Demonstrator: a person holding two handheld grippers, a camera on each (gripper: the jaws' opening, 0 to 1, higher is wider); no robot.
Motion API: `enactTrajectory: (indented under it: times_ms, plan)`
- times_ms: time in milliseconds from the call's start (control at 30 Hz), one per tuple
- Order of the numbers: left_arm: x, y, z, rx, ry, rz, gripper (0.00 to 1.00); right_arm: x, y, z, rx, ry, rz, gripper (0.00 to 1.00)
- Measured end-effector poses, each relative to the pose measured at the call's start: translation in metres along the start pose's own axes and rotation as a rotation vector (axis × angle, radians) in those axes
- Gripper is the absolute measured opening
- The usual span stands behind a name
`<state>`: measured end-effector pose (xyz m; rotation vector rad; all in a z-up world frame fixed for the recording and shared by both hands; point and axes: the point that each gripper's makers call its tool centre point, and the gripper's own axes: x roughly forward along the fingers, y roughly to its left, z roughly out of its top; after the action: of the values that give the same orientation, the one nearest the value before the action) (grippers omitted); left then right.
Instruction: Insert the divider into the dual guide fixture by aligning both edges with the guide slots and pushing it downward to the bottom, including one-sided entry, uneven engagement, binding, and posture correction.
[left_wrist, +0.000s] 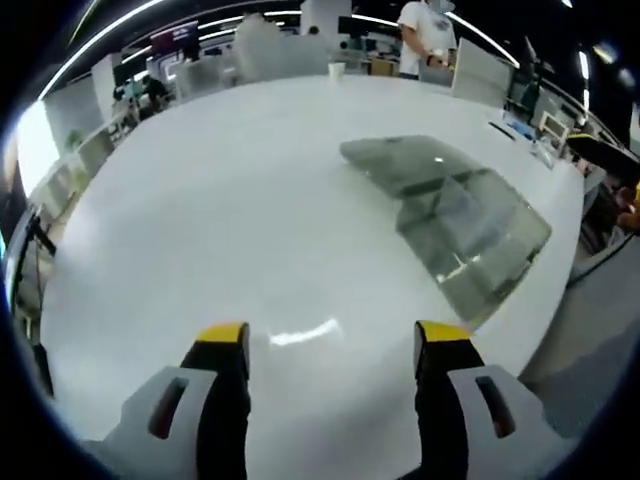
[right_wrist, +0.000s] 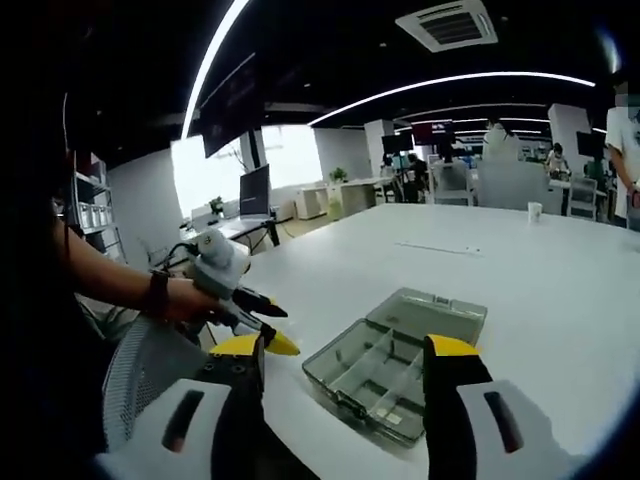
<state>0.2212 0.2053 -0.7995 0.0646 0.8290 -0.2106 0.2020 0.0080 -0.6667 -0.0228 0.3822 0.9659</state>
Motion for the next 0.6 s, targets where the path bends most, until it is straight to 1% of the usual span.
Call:
enactTrajectory:
  times_ms: [33, 100, 200, 333, 433, 600]
  plan:
    - [0.001, 0.001, -0.001, 0.000, 0.000, 0.006, 0.61, -0.001, 0.000, -0.002, -0.003, 0.005, -0.001, 0.62]
    - [0.003, 0.006, -0.005, -0.004, 0.016, 0.022, 0.54, -0.003, 0.001, -0.005, 0.005, 0.006, 0.000, 0.61]
    - [0.003, 0.005, -0.003, -0.009, 0.005, 0.022, 0.54, -0.002, 0.001, -0.006, 0.015, 0.006, 0.000, 0.60]
    - [0.007, 0.010, -0.005, 0.010, 0.017, 0.046, 0.51, -0.001, 0.002, -0.006, 0.021, 0.010, 0.002, 0.59]
    - [0.009, 0.010, -0.008, 0.020, 0.031, 0.044, 0.48, 0.000, 0.005, -0.006, 0.009, 0.012, 0.016, 0.58]
    - [0.009, 0.012, -0.007, 0.008, 0.020, 0.046, 0.48, 0.001, 0.004, -0.005, 0.015, 0.010, 0.013, 0.57]
